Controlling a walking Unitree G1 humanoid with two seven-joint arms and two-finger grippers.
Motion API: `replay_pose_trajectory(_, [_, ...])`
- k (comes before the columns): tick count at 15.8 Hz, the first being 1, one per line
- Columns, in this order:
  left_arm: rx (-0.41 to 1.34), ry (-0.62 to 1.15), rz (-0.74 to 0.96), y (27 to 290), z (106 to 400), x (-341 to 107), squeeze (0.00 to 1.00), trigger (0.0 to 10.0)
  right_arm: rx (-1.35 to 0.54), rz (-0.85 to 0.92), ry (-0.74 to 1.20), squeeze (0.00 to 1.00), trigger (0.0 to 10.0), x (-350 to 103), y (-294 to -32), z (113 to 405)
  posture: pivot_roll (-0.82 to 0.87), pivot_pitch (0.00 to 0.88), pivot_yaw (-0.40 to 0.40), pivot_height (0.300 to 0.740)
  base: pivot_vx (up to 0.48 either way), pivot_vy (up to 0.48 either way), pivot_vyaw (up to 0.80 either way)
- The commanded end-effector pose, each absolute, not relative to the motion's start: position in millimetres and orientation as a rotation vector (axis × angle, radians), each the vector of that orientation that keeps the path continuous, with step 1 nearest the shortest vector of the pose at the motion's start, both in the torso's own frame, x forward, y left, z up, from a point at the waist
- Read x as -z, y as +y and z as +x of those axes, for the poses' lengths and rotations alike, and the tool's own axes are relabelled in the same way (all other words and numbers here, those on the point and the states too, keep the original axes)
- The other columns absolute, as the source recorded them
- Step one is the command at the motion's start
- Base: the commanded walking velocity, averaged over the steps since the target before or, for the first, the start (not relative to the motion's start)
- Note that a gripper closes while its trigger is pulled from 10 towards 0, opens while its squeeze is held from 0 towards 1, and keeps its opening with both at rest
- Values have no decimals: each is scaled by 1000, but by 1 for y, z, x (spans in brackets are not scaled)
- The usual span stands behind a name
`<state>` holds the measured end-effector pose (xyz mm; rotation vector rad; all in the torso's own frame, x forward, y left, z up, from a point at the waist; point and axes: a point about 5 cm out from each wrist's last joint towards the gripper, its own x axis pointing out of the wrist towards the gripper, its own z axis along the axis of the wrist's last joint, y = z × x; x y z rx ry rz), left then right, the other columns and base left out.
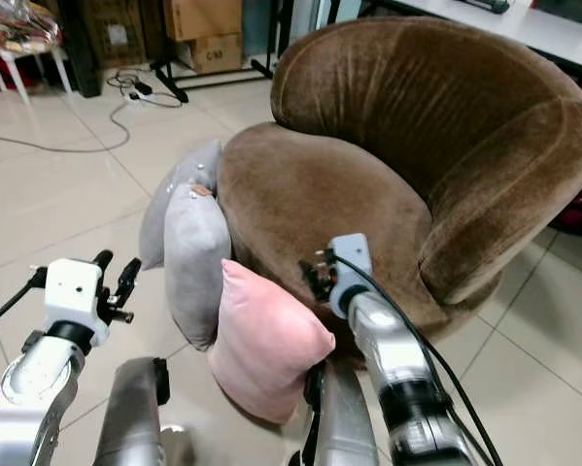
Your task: Move the pillow to the sofa from floor
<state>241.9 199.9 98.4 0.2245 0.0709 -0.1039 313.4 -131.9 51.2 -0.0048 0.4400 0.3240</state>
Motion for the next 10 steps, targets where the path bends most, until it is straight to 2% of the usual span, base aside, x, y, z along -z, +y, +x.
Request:
replay_pose_trajectory(1, [148, 83, 223, 193, 240, -96, 0, 10000, -318, -30, 525, 1000, 10000, -39, -136, 313, 97, 0, -132, 511, 0, 0, 0])
replay_pose_trajectory(6, [259, 149, 171, 184, 218, -89, 0, 10000, -332, -28, 660, 1000, 10000, -16, -131, 310, 99, 0, -100, 511, 0, 0, 0])
replay_pose_trajectory(7, [296, 188, 162, 187, 207, -86, 0, 10000, -330, -31, 691, 1000, 10000, -11, -129, 308, 77, 1, -73, 511, 0, 0, 0])
replay_pose_trajectory(10, [311, 246, 186, 201, 193, -81, 0, 10000, -356, 9, 736, 1000, 10000, -6, -118, 307, 66, 45, -71, 511, 0, 0, 0])
